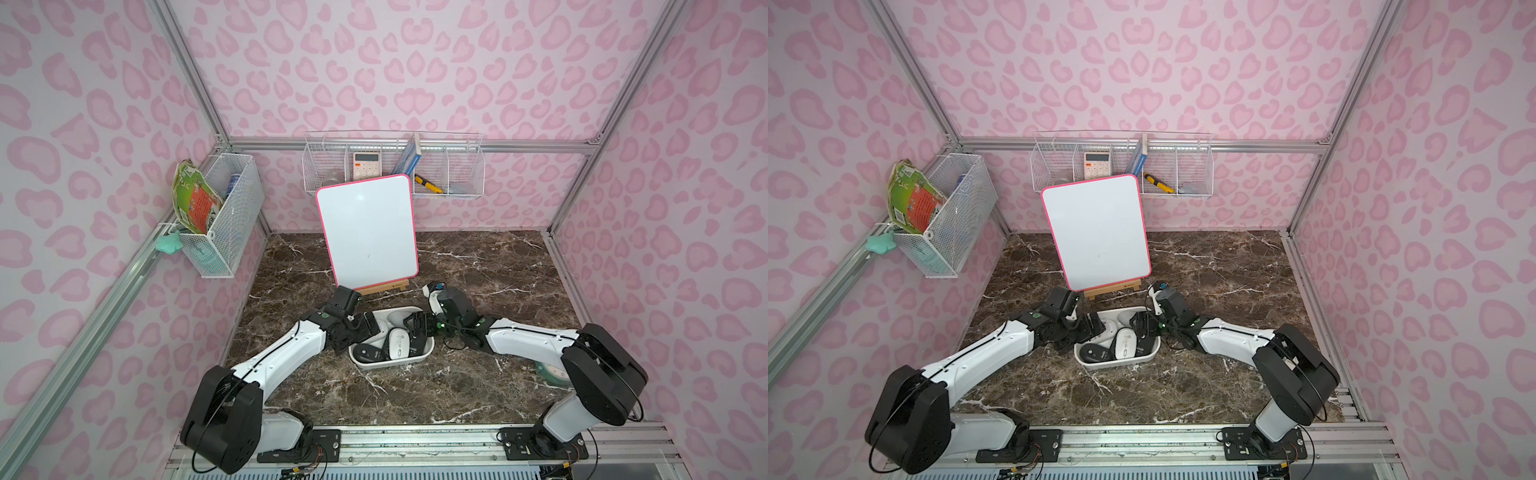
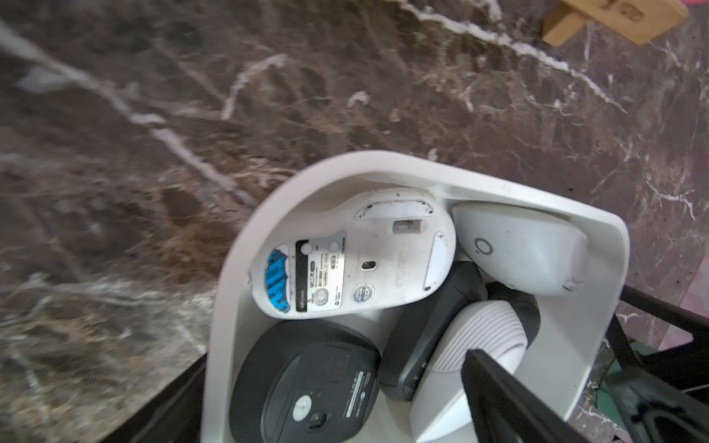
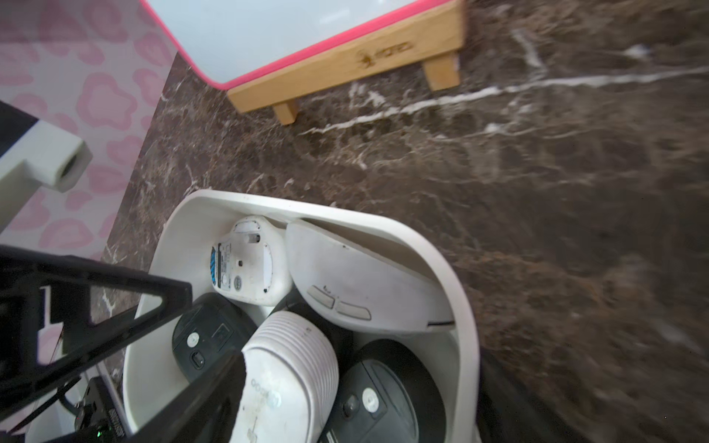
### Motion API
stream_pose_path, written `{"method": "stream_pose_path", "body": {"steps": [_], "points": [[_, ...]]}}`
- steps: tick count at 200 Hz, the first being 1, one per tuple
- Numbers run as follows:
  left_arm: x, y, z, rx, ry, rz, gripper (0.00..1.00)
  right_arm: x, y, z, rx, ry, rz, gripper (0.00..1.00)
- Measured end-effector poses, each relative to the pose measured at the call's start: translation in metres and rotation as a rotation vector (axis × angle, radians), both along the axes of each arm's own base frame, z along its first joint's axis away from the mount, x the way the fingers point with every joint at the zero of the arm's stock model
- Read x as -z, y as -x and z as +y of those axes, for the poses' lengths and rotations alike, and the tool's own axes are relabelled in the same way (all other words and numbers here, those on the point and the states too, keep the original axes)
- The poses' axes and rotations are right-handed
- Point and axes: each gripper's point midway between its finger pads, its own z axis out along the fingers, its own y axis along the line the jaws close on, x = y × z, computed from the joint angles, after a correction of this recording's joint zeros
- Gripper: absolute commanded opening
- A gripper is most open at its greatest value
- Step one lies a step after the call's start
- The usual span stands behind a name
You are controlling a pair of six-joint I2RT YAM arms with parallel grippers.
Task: Take out the mouse from the storage box
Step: Move the storage box to the center of the board, then pick up the mouse from the storage box.
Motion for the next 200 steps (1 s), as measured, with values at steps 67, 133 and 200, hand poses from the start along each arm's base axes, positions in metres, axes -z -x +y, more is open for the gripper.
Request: {"method": "stream_pose_path", "body": {"steps": [67,133,200], "points": [[0.0,-0.034,-0.069,0.116,0.01,-0.009,0.98,0.002,-0.023,-0.069,0.183,0.028,0.01,0.97],[-0.007,-0.037,-0.058,0.094,-0.09,0.001,0.97,-0.01,-0.034,-0.11,0.271,0.027,-0.008,1.0],[-0.046,-0.005,-0.057,0.211,-0.227,-0.075,0.97,-0.025,-0.031,-0.166,0.407,0.119,-0.117,1.0]]}}
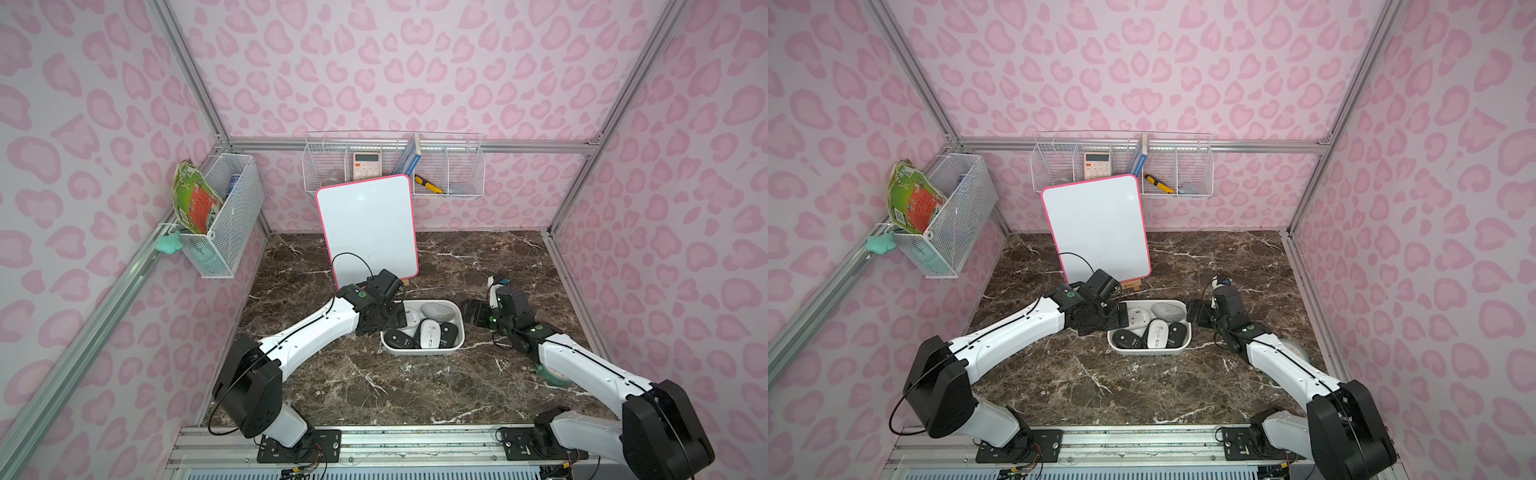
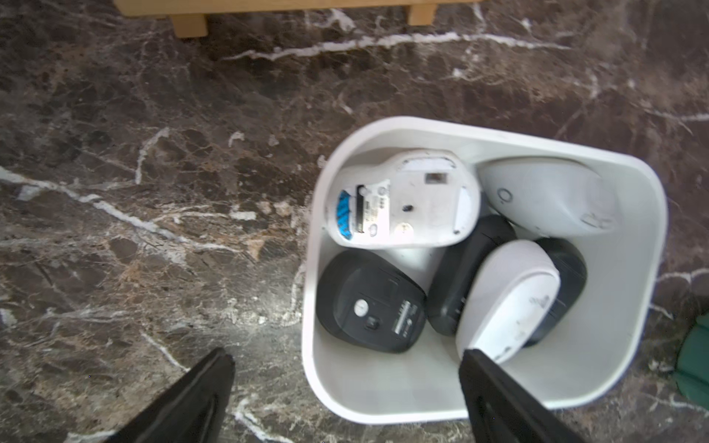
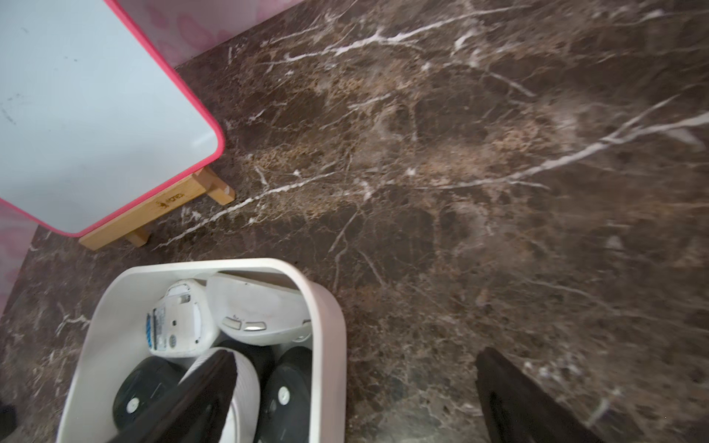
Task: Take out the mouse from the storage box
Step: Pick up the mouse from the storage box.
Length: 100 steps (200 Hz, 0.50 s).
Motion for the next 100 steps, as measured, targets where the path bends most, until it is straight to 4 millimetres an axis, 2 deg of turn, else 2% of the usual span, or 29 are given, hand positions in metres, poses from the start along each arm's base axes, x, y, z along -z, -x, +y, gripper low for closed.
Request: {"method": "stream_pose_path", "body": {"steps": [34,100], "points": [[-0.01,0.008,-0.035,0.098,-0.003,-0.016,0.97,-0.01,0.002,-0.015,0.039,0.028,-0.042,1.0],[0.002,0.012,-0.101,0.258,-0.08,0.024,0.94,-0.019,0.014,-0.045,0.117,0.06,-0.118,1.0]]}}
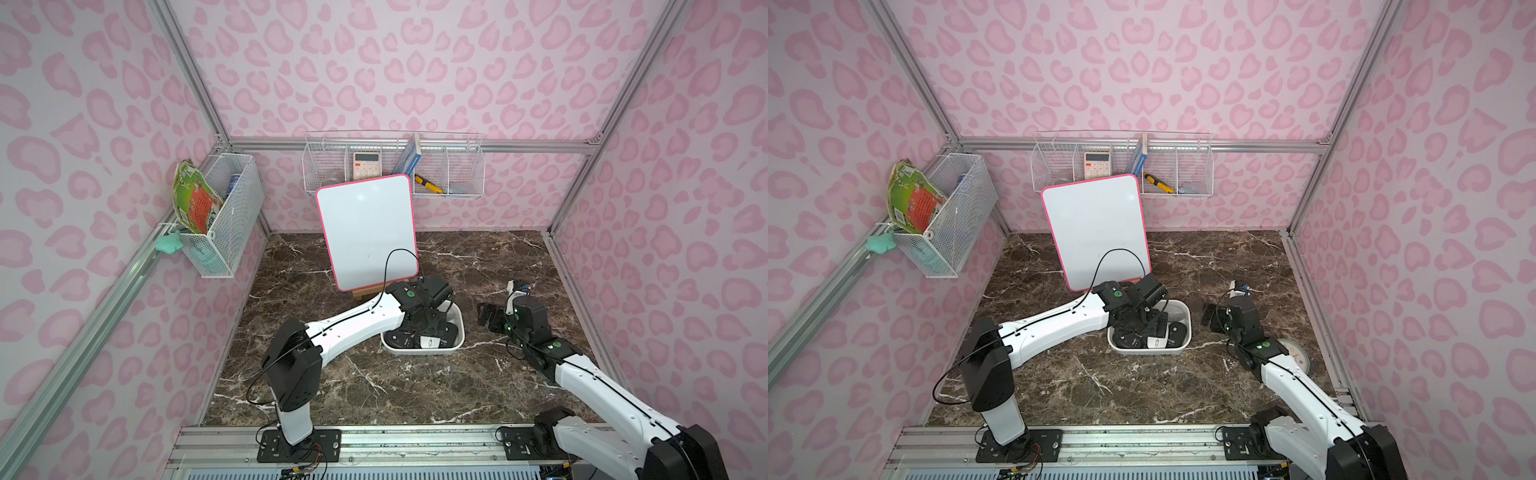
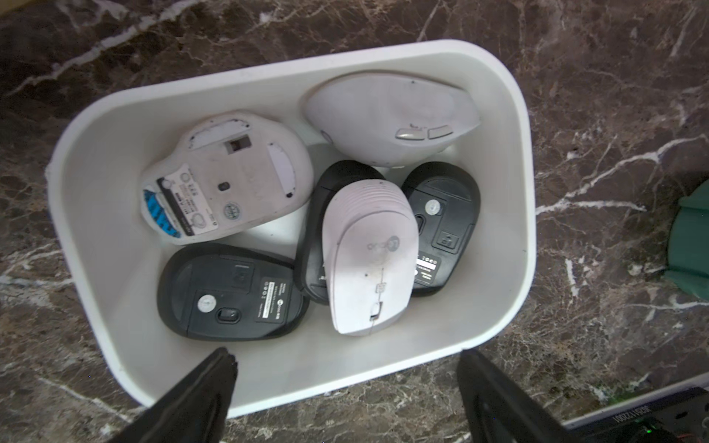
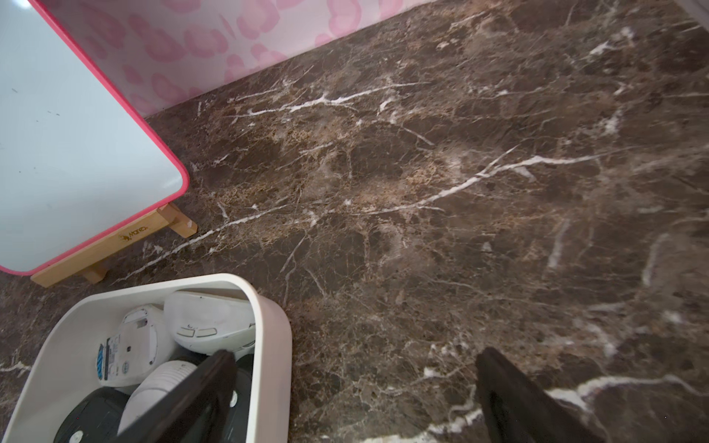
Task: Take out the mouse from the storage box
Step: Pick up the mouse from the storage box.
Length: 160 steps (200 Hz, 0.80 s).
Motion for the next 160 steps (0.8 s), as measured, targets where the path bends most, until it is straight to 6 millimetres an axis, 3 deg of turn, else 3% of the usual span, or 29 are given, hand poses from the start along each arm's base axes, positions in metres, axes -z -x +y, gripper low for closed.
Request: {"method": "stream_pose_path", "body": {"steps": [68,160], "points": [[0.028,0.0,-0.025,0.061,-0.109,0.062,0.86,0.0,0.005,-0.014,0.036,-0.002,-0.021,1.0],[0.063,-0.004,-0.022,0.057,-0.25,0.114,0.78,0.006,0.009,-0.015,0.025,-0.013,-0.008,1.0]]}}
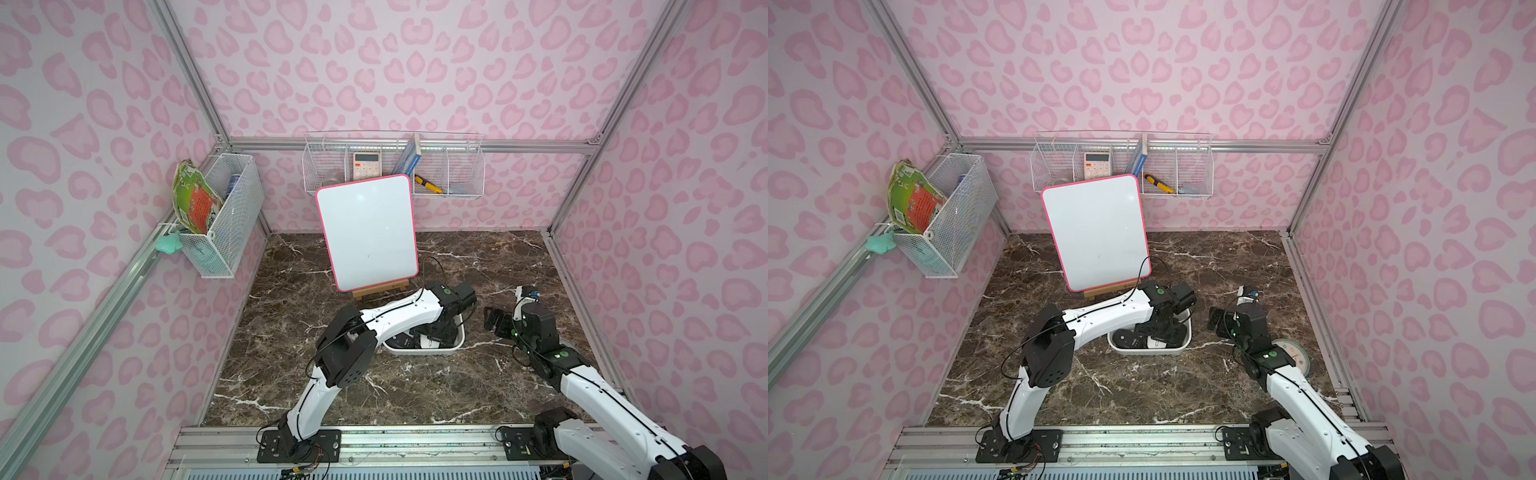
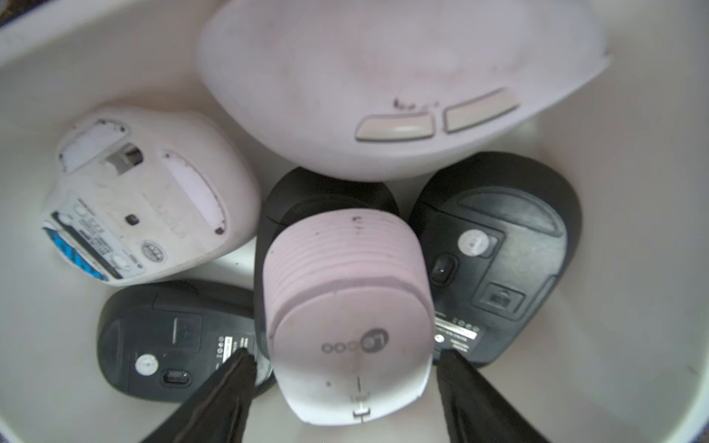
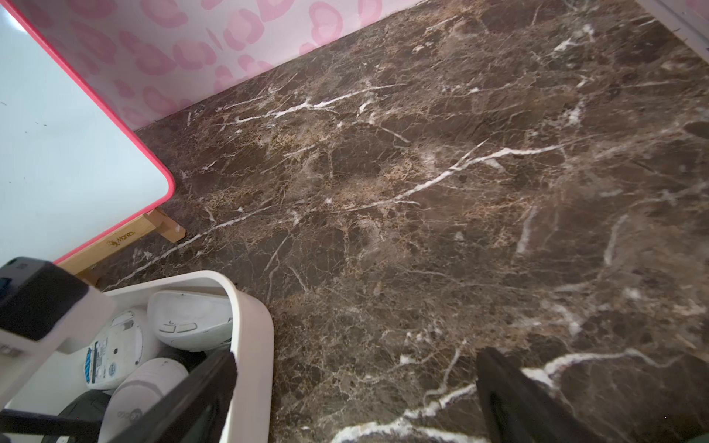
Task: Take out the mouse from the storage box
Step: Pick up the mouse from the storage box.
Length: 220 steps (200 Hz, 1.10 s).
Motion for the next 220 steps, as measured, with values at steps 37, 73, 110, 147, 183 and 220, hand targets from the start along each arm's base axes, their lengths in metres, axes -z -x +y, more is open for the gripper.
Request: {"method": "stream_pose_path", "body": {"steps": [37,73,110,147,183,220], "points": [[0.012,-0.003,-0.001,-0.001,-0.027,0.007,0.73,0.003,0.002,0.002,-0.011,-0.005,0.009,1.0],[0.014,-0.004,0.0,-0.003,-0.041,0.002,0.64,0.004,0.003,0.003,-0.02,-0.011,0.011,1.0],[0.008,-0.005,0.001,-0.005,-0.033,-0.01,0.58,0.003,0.004,0.003,-0.023,-0.015,0.006,1.0],[-0.016,-0.005,0.003,-0.007,0.003,-0.046,0.58,0.003,0.005,0.004,-0.026,-0.017,0.006,1.0],[-0.039,-0.002,0.009,-0.009,0.038,-0.076,0.58,0.003,0.005,0.007,-0.042,-0.027,0.009,0.99],[-0.064,-0.002,0.032,-0.042,0.083,-0.107,0.58,0.003,0.006,0.011,-0.06,-0.037,0.013,0.99]]}}
